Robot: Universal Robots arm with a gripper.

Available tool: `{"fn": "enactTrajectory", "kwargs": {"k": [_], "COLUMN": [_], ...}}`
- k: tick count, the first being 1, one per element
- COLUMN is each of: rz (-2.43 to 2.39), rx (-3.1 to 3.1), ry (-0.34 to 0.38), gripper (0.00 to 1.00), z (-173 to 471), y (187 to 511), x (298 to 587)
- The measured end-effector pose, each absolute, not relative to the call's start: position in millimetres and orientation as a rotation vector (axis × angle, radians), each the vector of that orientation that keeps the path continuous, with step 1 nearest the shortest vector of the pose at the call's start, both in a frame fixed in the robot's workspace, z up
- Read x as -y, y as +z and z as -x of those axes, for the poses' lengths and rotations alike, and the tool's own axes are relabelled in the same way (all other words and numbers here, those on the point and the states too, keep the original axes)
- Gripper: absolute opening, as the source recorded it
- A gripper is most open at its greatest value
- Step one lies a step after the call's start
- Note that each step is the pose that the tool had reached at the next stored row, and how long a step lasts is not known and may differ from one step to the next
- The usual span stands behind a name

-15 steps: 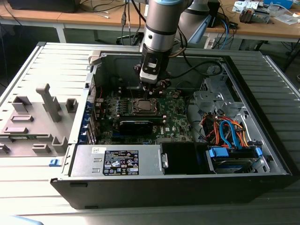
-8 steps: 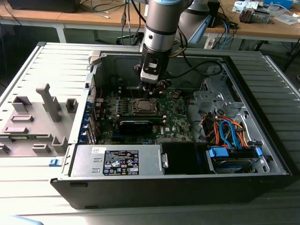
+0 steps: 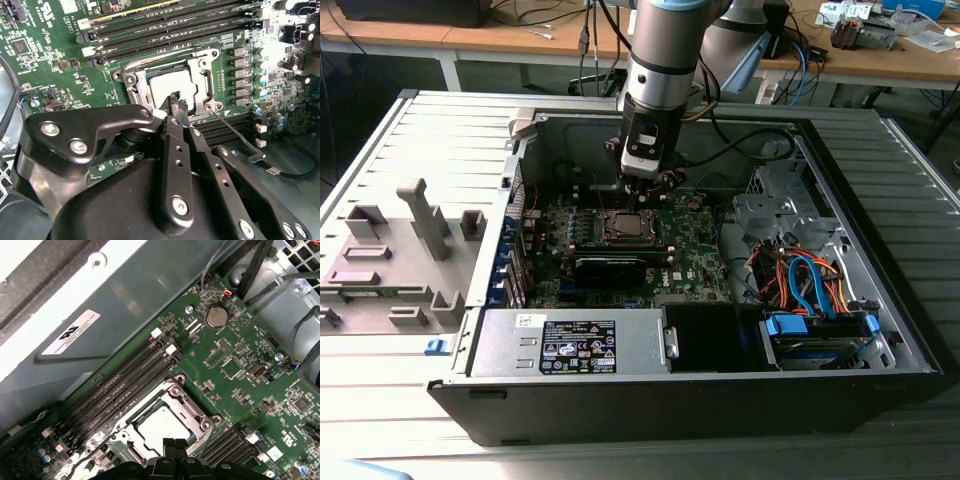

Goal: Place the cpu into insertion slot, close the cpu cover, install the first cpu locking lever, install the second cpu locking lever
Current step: 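Install the first cpu locking lever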

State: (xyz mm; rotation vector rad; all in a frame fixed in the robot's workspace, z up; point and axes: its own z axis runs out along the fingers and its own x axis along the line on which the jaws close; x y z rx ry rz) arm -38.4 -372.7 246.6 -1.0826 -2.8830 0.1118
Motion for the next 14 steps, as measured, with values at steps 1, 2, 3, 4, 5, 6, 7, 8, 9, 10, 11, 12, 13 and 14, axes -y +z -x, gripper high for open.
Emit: {"fn": "enactTrajectory", "kwargs": {"k": [1,2,3,4,5,6,7,8,9,10,11,12,13,14], "rz": [1.079,1.075,1.072,1.068,1.065,1.061,1.057,1.054,1.05,1.045,1.042,1.038,1.034,1.029], "rx": [2.884,2.886,2.887,2.889,2.89,2.892,2.893,2.894,2.896,2.898,2.899,2.901,2.902,2.904], "ry": [0.112,0.112,0.112,0.112,0.112,0.113,0.113,0.113,0.113,0.113,0.113,0.113,0.113,0.114], "gripper": [0.11,0.11,0.11,0.11,0.11,0.11,0.11,0.11,0.11,0.11,0.11,0.11,0.11,0.11], "z": [38.4,38.4,38.4,38.4,38.4,38.4,38.4,38.4,38.4,38.4,38.4,38.4,38.4,38.4], "y": [246.6,246.6,246.6,246.6,246.6,246.6,246.6,246.6,246.6,246.6,246.6,246.6,246.6,246.6], "x": [372.6,372.7,372.6,372.6,372.7,372.7,372.6,372.6,372.7,372.6,372.6,372.7,372.7,372.6]}}
